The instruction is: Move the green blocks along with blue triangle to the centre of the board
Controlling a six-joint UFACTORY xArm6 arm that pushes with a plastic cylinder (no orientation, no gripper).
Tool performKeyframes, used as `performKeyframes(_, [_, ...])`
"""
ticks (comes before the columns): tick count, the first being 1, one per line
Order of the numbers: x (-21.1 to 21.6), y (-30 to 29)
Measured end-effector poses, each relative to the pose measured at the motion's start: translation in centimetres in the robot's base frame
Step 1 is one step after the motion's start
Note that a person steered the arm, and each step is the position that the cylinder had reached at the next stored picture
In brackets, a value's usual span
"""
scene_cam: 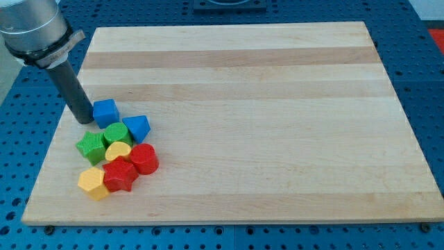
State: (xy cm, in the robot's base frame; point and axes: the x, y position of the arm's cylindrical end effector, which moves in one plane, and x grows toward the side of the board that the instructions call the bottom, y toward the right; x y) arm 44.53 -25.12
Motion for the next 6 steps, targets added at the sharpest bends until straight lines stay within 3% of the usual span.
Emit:
performKeyframes(3, [3.5,-4.3])
performKeyframes(4, [8.0,-3.7])
performKeyframes(6, [9.2,-2.4])
